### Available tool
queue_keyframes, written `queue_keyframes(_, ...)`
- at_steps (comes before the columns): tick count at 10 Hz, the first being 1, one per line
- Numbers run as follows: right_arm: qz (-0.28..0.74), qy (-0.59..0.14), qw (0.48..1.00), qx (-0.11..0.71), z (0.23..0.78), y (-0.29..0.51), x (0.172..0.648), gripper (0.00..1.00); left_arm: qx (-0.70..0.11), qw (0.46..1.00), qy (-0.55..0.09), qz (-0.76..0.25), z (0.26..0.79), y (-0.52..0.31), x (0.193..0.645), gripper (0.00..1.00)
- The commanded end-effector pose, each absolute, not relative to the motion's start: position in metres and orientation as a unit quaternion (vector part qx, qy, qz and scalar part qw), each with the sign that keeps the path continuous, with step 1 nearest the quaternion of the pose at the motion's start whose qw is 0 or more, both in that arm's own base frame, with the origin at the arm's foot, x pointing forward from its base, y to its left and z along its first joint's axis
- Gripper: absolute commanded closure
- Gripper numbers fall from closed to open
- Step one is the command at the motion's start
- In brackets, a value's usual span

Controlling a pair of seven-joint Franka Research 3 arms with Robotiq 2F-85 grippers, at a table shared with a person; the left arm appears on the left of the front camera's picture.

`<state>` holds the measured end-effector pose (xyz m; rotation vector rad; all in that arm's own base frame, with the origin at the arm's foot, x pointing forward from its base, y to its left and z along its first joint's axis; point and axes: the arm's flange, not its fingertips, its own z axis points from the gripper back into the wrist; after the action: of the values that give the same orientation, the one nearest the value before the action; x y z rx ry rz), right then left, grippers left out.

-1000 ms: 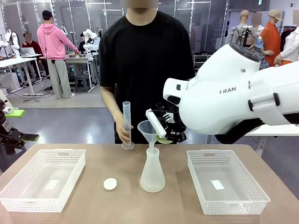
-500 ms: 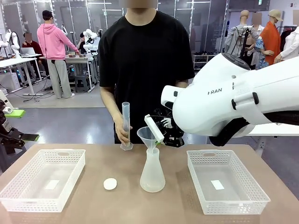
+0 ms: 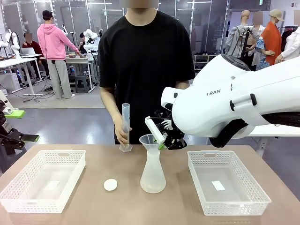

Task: Prepare the solutions needed for the experiment.
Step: Pick up the Plastic Funnel and insert it into the Big flask, then once the solution is in the Big flask , pick up the Plastic Funnel and place it back into the right Organizing basket.

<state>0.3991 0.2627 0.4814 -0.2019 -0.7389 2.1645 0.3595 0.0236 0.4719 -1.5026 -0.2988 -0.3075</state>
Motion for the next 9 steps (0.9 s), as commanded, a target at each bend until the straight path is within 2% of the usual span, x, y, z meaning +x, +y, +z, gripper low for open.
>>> queue_keyframes(1, 0.858, -0.295, 0.413, -0.081, 0.4812, 0.2615, 0.4006, 0.37, -0.679, 0.708, -0.133, -0.143, 0.4736, 0.0237, 0.3587, 0.00)
queue_keyframes(9, 0.858, -0.295, 0.413, -0.081, 0.4812, 0.2615, 0.4006, 0.37, -0.679, 0.708, -0.133, -0.143, 0.4736, 0.0237, 0.3587, 0.00)
